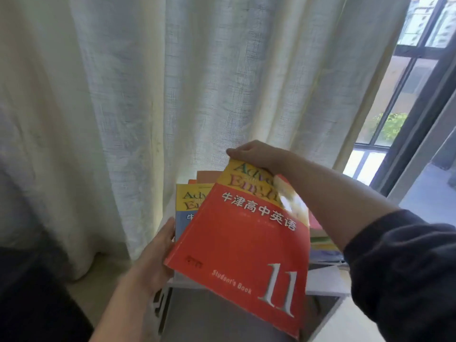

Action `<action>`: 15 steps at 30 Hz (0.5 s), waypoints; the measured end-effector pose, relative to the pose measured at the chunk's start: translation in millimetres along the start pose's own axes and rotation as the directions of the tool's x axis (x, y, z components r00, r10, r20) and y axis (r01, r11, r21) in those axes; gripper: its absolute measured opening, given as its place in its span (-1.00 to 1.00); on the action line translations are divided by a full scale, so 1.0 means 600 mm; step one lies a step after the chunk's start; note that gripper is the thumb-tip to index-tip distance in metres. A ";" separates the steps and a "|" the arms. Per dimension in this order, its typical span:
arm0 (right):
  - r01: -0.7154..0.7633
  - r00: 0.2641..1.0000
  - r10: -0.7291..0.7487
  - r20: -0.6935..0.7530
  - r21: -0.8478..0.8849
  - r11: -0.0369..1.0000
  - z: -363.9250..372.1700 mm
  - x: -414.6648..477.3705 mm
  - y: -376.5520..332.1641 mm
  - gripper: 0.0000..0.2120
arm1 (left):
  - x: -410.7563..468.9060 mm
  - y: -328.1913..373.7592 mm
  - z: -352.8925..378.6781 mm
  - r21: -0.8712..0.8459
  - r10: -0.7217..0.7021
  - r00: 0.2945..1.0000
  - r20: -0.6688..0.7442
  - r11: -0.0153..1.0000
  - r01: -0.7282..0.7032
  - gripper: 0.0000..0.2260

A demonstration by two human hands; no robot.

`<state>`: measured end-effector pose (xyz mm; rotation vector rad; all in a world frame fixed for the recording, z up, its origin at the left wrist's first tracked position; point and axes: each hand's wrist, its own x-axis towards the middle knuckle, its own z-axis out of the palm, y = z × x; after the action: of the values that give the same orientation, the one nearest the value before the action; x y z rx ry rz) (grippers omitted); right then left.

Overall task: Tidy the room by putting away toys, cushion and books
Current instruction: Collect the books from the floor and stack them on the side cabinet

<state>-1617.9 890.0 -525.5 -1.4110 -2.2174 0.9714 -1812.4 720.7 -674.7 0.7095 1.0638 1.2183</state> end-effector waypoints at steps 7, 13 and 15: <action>0.117 0.980 -0.183 -0.084 -0.504 0.856 0.166 0.111 -0.035 -0.55 | 0.010 0.001 -0.008 0.191 -0.029 0.998 -0.055 0.981 0.039 -0.65; 0.034 0.990 -0.099 -0.099 -0.520 0.853 0.193 0.110 0.026 -0.35 | 0.013 0.002 -0.008 0.314 0.116 0.987 -0.110 0.946 -0.076 -0.75; -0.076 0.975 -0.004 -0.223 -0.352 0.933 0.170 0.082 0.055 -0.20 | 0.010 0.006 -0.003 0.348 0.213 0.972 -0.103 0.923 -0.165 -0.76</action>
<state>-1679.5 905.4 -624.9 -1.6272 -2.2820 0.4012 -1815.5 727.1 -673.4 1.0229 1.3649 1.2781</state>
